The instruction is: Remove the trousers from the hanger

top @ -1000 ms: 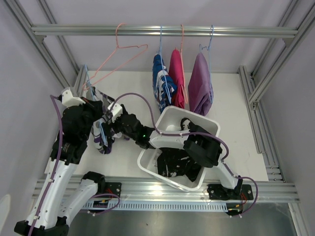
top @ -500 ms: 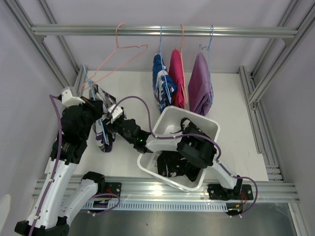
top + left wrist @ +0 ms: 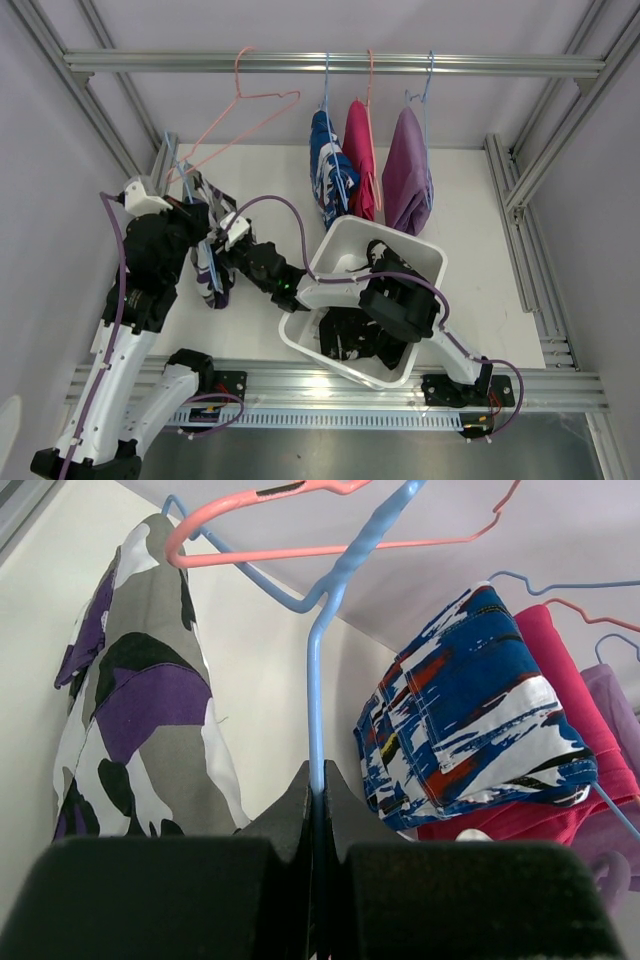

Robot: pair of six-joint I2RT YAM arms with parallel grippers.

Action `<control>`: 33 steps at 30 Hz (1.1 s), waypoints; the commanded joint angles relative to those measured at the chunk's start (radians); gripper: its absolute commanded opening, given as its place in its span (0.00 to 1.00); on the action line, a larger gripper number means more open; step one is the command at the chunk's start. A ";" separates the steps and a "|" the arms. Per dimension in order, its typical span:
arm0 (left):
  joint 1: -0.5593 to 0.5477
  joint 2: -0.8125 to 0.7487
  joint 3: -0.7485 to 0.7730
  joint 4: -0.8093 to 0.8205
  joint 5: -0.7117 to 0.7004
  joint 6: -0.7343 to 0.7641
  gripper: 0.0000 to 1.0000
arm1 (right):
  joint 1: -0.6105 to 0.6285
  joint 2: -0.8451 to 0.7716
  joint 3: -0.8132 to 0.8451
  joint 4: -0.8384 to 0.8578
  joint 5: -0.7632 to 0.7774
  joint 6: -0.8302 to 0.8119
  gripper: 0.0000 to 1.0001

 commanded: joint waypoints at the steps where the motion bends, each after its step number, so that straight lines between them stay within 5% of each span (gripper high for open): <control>1: 0.013 -0.021 0.063 0.097 0.022 -0.002 0.01 | 0.002 -0.053 -0.019 0.089 0.050 -0.022 0.00; 33: 0.045 0.007 0.052 0.107 0.021 0.006 0.00 | 0.027 -0.475 -0.087 -0.148 0.137 -0.187 0.00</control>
